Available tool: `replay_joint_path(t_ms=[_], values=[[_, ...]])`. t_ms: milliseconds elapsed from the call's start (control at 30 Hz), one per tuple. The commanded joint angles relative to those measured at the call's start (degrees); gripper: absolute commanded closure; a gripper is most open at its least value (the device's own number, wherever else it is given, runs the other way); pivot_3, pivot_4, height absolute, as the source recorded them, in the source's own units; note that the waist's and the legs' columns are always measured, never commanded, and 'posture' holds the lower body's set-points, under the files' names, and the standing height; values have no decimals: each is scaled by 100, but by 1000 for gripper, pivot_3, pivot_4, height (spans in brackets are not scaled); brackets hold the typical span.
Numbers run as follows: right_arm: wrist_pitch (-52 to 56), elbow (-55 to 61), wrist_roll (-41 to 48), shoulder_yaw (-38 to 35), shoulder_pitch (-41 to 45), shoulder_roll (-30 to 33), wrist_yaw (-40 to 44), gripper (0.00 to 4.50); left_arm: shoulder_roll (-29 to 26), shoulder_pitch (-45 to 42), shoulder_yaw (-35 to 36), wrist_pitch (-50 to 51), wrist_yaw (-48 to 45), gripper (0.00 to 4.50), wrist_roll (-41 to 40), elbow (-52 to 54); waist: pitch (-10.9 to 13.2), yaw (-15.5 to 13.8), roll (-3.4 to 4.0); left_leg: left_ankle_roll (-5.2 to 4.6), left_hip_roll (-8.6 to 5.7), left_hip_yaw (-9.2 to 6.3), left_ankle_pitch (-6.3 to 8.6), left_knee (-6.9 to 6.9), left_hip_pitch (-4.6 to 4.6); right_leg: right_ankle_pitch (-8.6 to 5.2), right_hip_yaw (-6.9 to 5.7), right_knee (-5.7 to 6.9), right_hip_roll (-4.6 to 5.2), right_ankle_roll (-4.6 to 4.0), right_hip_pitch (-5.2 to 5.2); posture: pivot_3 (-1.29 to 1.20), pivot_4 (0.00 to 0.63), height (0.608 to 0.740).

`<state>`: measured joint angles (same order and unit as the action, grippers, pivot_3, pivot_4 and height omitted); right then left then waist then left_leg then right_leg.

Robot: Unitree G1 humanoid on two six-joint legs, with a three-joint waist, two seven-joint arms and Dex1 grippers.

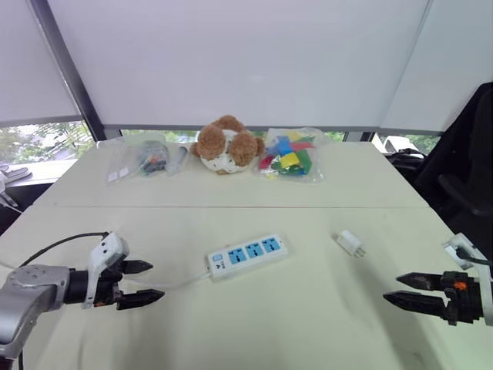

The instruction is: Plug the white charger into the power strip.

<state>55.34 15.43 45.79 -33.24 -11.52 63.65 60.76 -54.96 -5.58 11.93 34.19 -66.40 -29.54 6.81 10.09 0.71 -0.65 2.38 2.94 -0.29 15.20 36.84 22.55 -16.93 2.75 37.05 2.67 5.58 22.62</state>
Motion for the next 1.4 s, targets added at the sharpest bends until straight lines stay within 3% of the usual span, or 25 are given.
replay_joint_path(t_ms=[33, 600, 900, 1167, 1400], values=[[-59, 116, -43, -152, 47, 19, 12, 115, 39, -156, -48, 25, -39, 3, -84, -13, 0, 1, 0, 0, 0, 0, 0, 0, 0, 0, 1, 0, 0, 0, 0, 0, 150, 739], [-181, 323, -240, -11, 248, -192, -398, 115, 355, -358, -162, -78, 293, 3, 37, -89, 1, -4, -1, 0, 0, 1, 0, 2, 0, 1, 2, 2, 0, 3, -1, 0, 150, 739], [-130, 373, -213, 155, 485, -211, -493, 115, 491, -592, -419, -626, 120, 3, 249, -184, 1, -4, -1, 0, 0, 1, 0, 5, 0, 9, 2, 4, -1, 18, -2, 0, 150, 739], [127, 820, 176, 675, 1223, -270, -625, 115, 1495, -1555, -1646, -2100, -345, 3, 1020, -988, -1, -14, -1, 0, -3, 1, 0, 19, 3, 13, 3, 4, 0, 23, -10, 0, 150, 739], [264, 1301, 341, 617, 1087, -529, -947, 115, 2251, -1957, -1903, -3034, 237, 3, 1682, -2252, -2, -30, 1, -13, -2, -6, 7, 22, 0, 17, 2, 18, -6, 33, -6, 0, 150, 739]])
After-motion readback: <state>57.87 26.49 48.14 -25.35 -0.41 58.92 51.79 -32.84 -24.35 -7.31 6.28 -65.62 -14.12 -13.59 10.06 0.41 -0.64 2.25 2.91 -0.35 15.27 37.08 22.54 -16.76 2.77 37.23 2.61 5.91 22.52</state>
